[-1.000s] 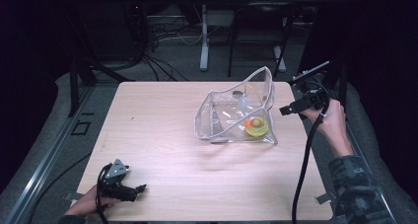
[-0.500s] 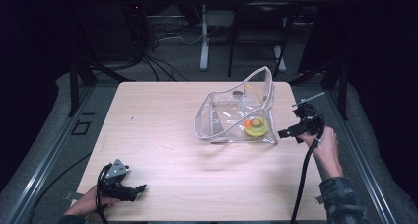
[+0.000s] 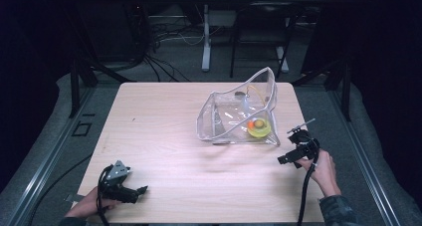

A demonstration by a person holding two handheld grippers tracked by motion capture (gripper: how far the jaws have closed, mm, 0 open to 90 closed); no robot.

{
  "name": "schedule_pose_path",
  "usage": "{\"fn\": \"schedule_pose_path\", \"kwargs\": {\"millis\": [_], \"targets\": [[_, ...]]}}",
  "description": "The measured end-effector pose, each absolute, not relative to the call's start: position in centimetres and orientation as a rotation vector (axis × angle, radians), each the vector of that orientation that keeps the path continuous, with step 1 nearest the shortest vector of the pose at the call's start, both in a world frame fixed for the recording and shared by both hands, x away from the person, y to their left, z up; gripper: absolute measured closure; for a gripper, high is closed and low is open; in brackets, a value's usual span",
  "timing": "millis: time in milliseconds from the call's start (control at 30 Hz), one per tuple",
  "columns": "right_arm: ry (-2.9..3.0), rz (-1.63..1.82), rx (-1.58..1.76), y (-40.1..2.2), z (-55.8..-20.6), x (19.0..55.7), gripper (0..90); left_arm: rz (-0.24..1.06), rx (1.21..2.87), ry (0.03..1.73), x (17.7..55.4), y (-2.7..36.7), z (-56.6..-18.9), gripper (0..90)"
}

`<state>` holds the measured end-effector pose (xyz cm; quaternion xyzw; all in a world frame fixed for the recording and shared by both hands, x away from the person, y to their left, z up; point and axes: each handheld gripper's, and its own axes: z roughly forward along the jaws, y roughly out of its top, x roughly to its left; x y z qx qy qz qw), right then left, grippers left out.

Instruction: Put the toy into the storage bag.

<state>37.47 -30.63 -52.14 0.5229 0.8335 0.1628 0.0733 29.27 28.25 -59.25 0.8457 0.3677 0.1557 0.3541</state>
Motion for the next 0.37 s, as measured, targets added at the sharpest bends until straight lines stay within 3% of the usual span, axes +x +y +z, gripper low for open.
{"fn": "schedule_pose_path", "kwargs": {"millis": [367], "targets": [[2.516,0.493,1.558,-31.09,-52.58,36.10,0.0,0.403,2.186,0.951,29.27,28.24,-59.25,0.0]]}}
